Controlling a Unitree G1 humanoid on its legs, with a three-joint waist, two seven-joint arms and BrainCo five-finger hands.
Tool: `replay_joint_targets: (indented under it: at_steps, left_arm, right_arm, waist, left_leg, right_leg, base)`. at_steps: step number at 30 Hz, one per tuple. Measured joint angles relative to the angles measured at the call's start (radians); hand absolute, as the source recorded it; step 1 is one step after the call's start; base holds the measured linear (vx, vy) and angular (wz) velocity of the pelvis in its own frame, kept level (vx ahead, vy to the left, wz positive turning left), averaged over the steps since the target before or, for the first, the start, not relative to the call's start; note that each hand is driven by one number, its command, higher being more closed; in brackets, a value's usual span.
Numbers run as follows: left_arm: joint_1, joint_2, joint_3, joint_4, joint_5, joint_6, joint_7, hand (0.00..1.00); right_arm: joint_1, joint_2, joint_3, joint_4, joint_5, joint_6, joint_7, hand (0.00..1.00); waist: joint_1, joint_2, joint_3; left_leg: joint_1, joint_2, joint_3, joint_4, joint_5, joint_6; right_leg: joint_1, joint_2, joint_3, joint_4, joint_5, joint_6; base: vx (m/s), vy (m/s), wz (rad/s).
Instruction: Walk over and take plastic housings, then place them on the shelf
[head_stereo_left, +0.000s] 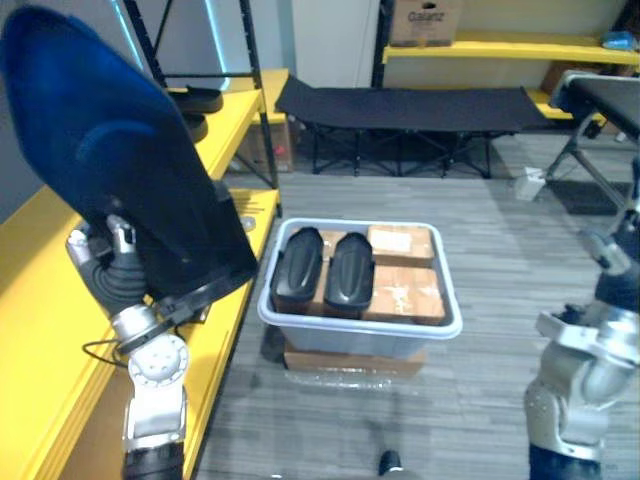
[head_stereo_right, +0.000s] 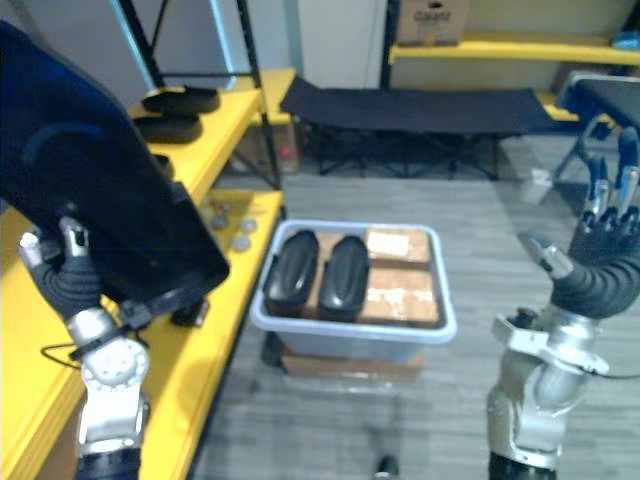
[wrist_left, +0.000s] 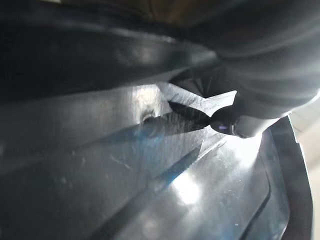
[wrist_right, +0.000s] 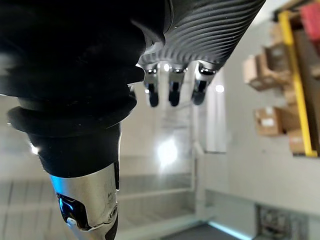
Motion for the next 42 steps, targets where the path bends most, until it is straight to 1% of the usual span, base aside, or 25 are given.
replay_joint_targets:
  at_steps: [2, 4, 5, 7, 8, 9, 10, 15, 18, 22, 28, 30, 33, 37, 40, 42]
  left_arm:
    - [0.025, 0.000, 0.038, -0.045, 0.007, -0.002, -0.007, 1.00]
    - [0.046, -0.001, 0.053, -0.070, 0.006, -0.005, -0.009, 1.00]
    - [0.073, -0.004, 0.058, -0.097, 0.005, -0.009, -0.014, 1.00]
    - [0.099, -0.009, 0.058, -0.120, 0.005, -0.016, -0.019, 1.00]
    - [0.116, -0.015, 0.059, -0.134, 0.005, -0.025, -0.025, 1.00]
    - [0.122, -0.022, 0.059, -0.139, 0.007, -0.035, -0.037, 1.00]
    - [0.127, -0.025, 0.059, -0.141, 0.004, -0.034, -0.044, 1.00]
    - [0.127, -0.025, 0.059, -0.141, 0.004, -0.034, -0.044, 1.00]
    - [0.126, -0.028, 0.057, -0.140, -0.003, -0.034, -0.044, 1.00]
    - [0.106, -0.045, 0.045, -0.112, -0.020, -0.034, -0.057, 1.00]
    - [0.052, -0.043, 0.023, -0.041, -0.091, -0.028, -0.080, 1.00]
    - [0.052, -0.042, 0.013, -0.034, -0.089, -0.027, -0.080, 1.00]
    - [0.047, -0.039, 0.012, -0.017, -0.090, -0.026, -0.078, 1.00]
    - [0.037, -0.035, 0.018, 0.007, -0.088, -0.004, -0.055, 1.00]
    - [0.037, -0.020, 0.035, 0.010, -0.081, 0.010, -0.030, 1.00]
    - [0.033, 0.012, 0.074, 0.030, -0.079, 0.010, -0.005, 1.00]
  right_arm:
    - [0.032, -0.012, -0.046, 0.002, -0.054, 0.066, -0.020, 0.00]
    - [0.057, -0.011, -0.061, 0.004, -0.075, 0.100, -0.029, 0.00]
    - [0.079, -0.011, -0.064, 0.008, -0.077, 0.135, -0.037, 0.00]
    - [0.100, -0.006, -0.063, 0.010, -0.076, 0.164, -0.033, 0.00]
    - [0.114, -0.002, -0.064, 0.011, -0.076, 0.180, -0.016, 0.00]
    - [0.126, 0.000, -0.064, 0.014, -0.066, 0.184, 0.002, 0.00]
    - [0.142, 0.010, -0.063, 0.022, -0.027, 0.187, 0.027, 0.00]
    - [0.142, 0.010, -0.063, 0.030, -0.027, 0.186, 0.027, 0.00]
    - [0.132, 0.012, -0.072, 0.094, -0.003, 0.184, 0.018, 0.00]
    - [0.101, 0.023, -0.112, 0.190, 0.059, 0.181, -0.034, 0.00]
    - [0.048, 0.024, -0.151, 0.279, 0.093, 0.176, -0.132, 0.00]
    - [0.048, 0.024, -0.151, 0.282, 0.091, 0.176, -0.151, 0.00]
    - [0.041, 0.024, -0.152, 0.285, 0.088, 0.178, -0.156, 0.00]
    - [0.013, 0.019, -0.151, 0.301, 0.068, 0.178, -0.156, 0.00]
    - [-0.021, -0.012, -0.148, 0.316, 0.071, 0.150, -0.147, 0.00]
    - [-0.065, -0.046, -0.139, 0.316, 0.069, 0.125, -0.137, 0.00]
  waist:
    - [-0.002, 0.006, 0.003]
    - [-0.004, 0.012, 0.007]
    - [-0.007, 0.018, 0.010]
    - [-0.012, 0.022, 0.011]
    - [-0.013, 0.022, 0.012]
    - [-0.013, 0.022, 0.012]
    - [-0.025, 0.003, 0.050]
    - [-0.026, 0.003, 0.050]
    - [-0.026, 0.003, 0.049]
    - [-0.027, 0.003, 0.049]
    - [-0.029, 0.004, 0.049]
    - [-0.029, 0.004, 0.049]
    - [-0.028, 0.003, 0.049]
    - [-0.027, 0.004, 0.049]
    - [-0.022, 0.004, 0.049]
    - [-0.021, 0.005, 0.049]
  left_leg:
    - [0.000, 0.003, 0.000, -0.003, -0.001, -0.001]
    - [0.000, 0.003, 0.000, -0.005, -0.001, -0.002]
    - [0.001, 0.003, 0.000, -0.007, 0.000, -0.002]
    - [0.003, 0.003, -0.003, -0.010, 0.001, -0.002]
    - [0.005, 0.003, -0.003, -0.013, 0.001, -0.002]
    - [0.005, 0.003, -0.004, -0.014, 0.001, -0.002]
    - [0.014, 0.003, 0.001, -0.018, -0.003, -0.001]
    - [0.014, 0.003, 0.001, -0.018, -0.003, -0.001]
    - [0.014, 0.002, 0.001, -0.018, -0.003, -0.001]
    - [0.015, 0.002, 0.002, -0.018, -0.003, -0.001]
    - [0.015, 0.002, 0.002, -0.017, -0.003, -0.001]
    - [0.015, 0.002, 0.001, -0.017, -0.003, -0.001]
    - [0.015, 0.001, 0.000, -0.017, -0.003, -0.001]
    - [0.017, 0.001, -0.004, -0.015, -0.003, -0.001]
    - [0.017, 0.001, -0.009, -0.015, -0.003, -0.001]
    - [0.016, 0.000, -0.017, -0.014, -0.002, -0.001]
  right_leg:
    - [0.000, 0.003, 0.000, 0.000, -0.002, -0.001]
    - [-0.002, 0.003, -0.001, 0.000, -0.002, -0.002]
    - [-0.002, 0.003, -0.001, 0.000, 0.000, 0.002]
    - [-0.003, 0.004, -0.002, 0.000, 0.003, 0.006]
    - [-0.003, 0.004, -0.002, 0.001, 0.003, 0.006]
    - [-0.003, 0.004, -0.002, 0.001, 0.003, 0.006]
    - [0.001, 0.005, 0.000, 0.001, -0.003, 0.004]
    - [0.001, 0.005, 0.000, 0.001, -0.003, 0.004]
    - [0.001, 0.004, 0.000, 0.001, -0.002, 0.004]
    - [0.001, 0.005, 0.000, 0.001, -0.002, 0.005]
    - [0.002, 0.004, 0.000, 0.001, -0.002, 0.005]
    - [0.002, 0.004, -0.001, 0.001, -0.001, 0.005]
    - [0.003, 0.004, -0.002, 0.001, -0.001, 0.006]
    - [0.009, 0.003, -0.005, 0.001, -0.001, 0.006]
    - [0.018, 0.003, -0.010, 0.001, -0.002, 0.005]
    - [0.022, 0.001, -0.021, 0.000, -0.002, 0.005]
  base:
    - [0.00, 0.000, 0.00]
    - [0.00, 0.000, 0.00]
    - [0.00, 0.000, 0.00]
    - [0.03, 0.017, 0.04]
    - [0.05, 0.024, 0.04]
    - [0.03, 0.016, 0.02]
    - [0.00, 0.000, 0.00]
    - [0.00, 0.000, 0.00]
    - [0.00, 0.000, 0.00]
    - [0.00, 0.000, 0.00]
    - [0.00, 0.000, 0.00]
    - [0.00, 0.000, 0.00]
    - [0.00, 0.000, 0.00]
    - [0.00, 0.000, 0.01]
    - [0.00, 0.000, 0.05]
    - [0.00, 0.000, 0.10]
